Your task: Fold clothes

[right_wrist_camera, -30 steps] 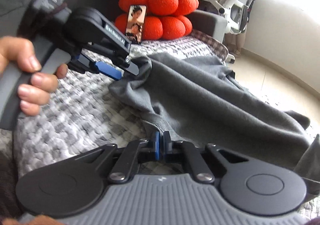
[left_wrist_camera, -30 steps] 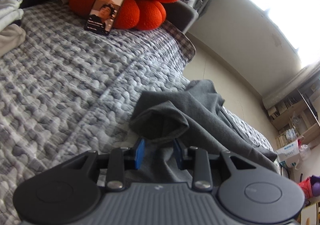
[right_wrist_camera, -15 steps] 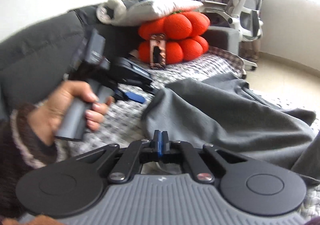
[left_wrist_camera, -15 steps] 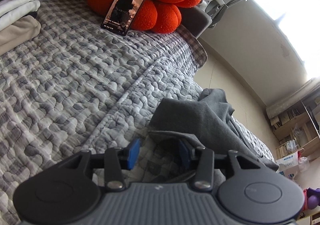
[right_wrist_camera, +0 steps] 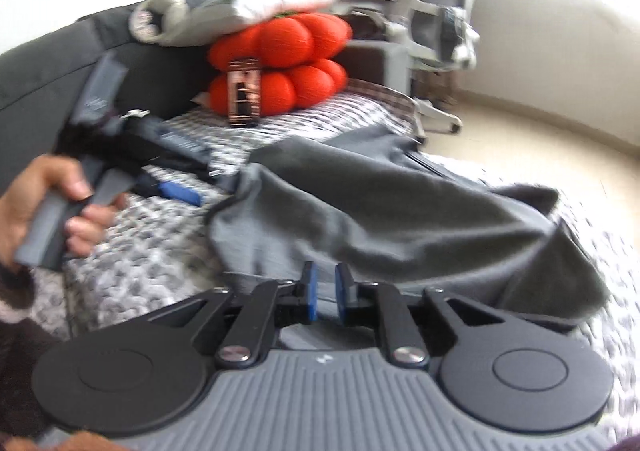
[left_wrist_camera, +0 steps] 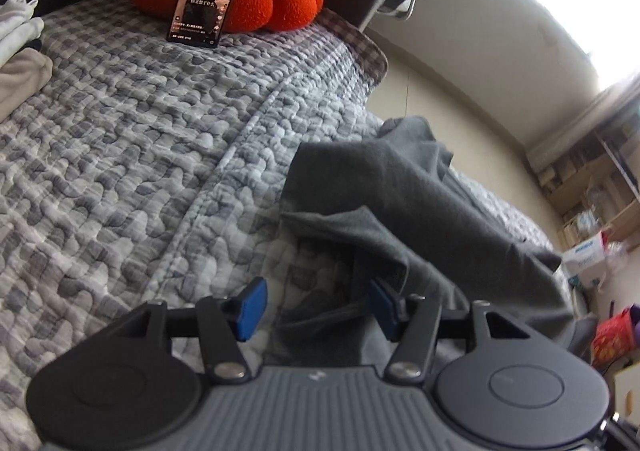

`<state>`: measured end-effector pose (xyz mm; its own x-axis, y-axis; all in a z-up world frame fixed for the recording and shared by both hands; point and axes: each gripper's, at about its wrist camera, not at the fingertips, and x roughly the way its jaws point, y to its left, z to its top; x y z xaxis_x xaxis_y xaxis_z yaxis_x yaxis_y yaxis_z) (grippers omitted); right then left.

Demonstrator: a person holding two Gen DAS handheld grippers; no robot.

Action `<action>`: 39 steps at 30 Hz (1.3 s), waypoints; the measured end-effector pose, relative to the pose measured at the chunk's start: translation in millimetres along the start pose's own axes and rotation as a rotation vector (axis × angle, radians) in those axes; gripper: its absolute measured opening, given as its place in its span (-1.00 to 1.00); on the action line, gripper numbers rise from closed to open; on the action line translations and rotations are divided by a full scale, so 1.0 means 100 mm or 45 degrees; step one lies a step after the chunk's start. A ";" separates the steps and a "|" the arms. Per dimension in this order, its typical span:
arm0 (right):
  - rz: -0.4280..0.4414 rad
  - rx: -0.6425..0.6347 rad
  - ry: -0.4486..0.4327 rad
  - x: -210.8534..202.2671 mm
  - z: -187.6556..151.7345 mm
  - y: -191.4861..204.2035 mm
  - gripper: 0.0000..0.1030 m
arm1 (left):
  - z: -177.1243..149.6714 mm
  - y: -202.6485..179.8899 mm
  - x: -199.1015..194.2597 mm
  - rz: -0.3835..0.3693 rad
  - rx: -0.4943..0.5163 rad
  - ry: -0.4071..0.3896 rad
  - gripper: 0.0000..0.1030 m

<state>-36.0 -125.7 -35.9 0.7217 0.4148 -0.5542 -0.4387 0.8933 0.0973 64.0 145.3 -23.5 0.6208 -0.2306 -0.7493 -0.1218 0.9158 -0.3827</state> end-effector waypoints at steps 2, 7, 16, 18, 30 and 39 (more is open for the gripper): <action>-0.043 0.029 -0.015 0.00 -0.02 -0.10 0.04 | -0.04 0.04 0.00 0.006 0.025 0.023 0.12; -0.133 0.197 0.017 -0.01 -0.05 -0.43 0.04 | -0.10 0.15 -0.06 -0.024 0.041 0.062 0.12; -0.225 0.627 0.034 -0.10 -0.22 -1.12 0.04 | -0.15 0.16 -0.03 -0.026 0.140 0.102 0.11; -0.269 0.675 0.036 -0.11 -0.25 -1.22 0.04 | -0.16 0.12 -0.02 -0.010 0.176 0.099 0.11; -0.522 0.589 -0.053 -0.20 -0.24 -1.34 0.04 | -0.12 0.14 -0.03 -0.060 0.138 0.070 0.23; -0.492 0.625 -0.132 -0.23 -0.24 -1.56 0.06 | -0.09 0.18 -0.05 -0.064 0.088 0.052 0.23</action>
<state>2.5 -278.7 -58.2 0.8376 0.0394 -0.5448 0.1425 0.9471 0.2877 52.0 160.3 -31.2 0.5925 -0.2890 -0.7519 -0.0364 0.9229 -0.3834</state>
